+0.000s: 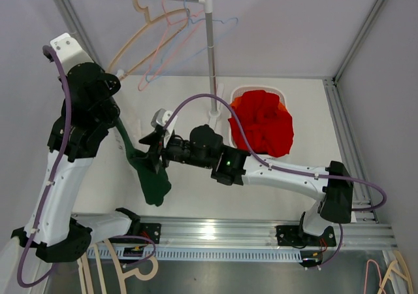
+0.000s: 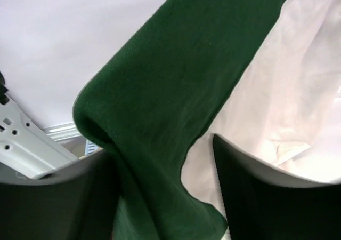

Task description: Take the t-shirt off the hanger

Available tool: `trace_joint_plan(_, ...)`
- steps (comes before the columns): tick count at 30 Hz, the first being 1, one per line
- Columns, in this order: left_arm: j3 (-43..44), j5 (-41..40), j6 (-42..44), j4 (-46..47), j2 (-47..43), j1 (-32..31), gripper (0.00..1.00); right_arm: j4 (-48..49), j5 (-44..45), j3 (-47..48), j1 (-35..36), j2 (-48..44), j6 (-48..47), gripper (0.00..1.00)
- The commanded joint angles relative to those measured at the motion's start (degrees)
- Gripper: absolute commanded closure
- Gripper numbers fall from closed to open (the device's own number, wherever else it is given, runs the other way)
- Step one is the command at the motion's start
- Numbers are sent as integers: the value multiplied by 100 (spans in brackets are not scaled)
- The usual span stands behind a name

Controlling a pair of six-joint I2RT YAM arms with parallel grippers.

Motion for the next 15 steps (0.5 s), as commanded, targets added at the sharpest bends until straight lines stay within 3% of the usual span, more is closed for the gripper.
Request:
trace_joint_plan(1, 3, -32, 58, 621, -168, -65, 99, 275, 406, 261, 68, 62, -29, 40)
trace_joint_plan(2, -14, -49, 180, 673, -151, -65, 99, 214, 415, 243, 76, 53, -20, 48)
trace_joint_plan(4, -23, -102, 330, 910, -125, -65, 99, 126, 467, 226, 103, 35, 59, 82)
trace_joint_plan(5, -58, -102, 435, 981, -116, -65, 99, 73, 476, 199, 120, 0, 86, 84)
trace_joint_plan(7, -137, -102, 533, 1235, -72, -65, 99, -14, 520, 121, 182, -79, 112, 100)
trace_joint_plan(10, -321, 11, 534, 1421, -19, 31, 99, -59, 643, -55, 287, -228, 69, 100)
trace_joint_plan(15, -375, 653, -222, 938, 306, 514, 99, -295, 679, -223, 402, -685, 25, 100)
